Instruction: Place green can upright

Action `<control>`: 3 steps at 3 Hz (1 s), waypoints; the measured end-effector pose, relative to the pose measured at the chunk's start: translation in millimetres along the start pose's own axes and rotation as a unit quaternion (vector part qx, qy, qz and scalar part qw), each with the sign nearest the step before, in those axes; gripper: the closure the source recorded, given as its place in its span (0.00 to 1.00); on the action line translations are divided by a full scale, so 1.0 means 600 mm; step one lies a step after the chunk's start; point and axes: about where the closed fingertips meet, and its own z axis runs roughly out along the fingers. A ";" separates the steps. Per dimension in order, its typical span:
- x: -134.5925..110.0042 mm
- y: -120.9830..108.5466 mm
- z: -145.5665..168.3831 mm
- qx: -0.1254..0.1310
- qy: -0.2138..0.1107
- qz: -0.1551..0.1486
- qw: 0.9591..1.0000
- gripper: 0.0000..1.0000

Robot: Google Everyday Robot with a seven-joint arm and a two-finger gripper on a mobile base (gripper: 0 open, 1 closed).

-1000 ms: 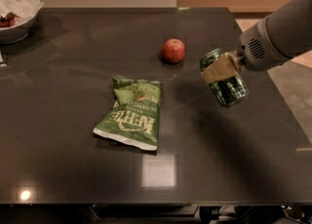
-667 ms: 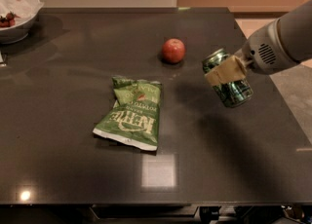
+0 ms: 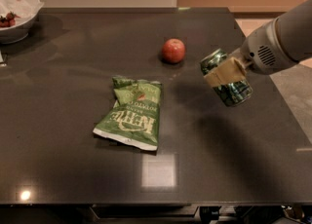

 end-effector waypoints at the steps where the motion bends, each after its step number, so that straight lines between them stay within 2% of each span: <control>1: -0.003 0.004 0.005 -0.018 -0.024 0.006 1.000 1.00; 2: 0.000 0.007 0.020 -0.043 -0.080 0.014 0.996 1.00; 3: -0.003 0.006 0.026 -0.065 -0.156 0.011 0.986 1.00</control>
Offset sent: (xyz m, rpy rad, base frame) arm 0.0046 0.0063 -0.0073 0.3698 -0.1446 0.0570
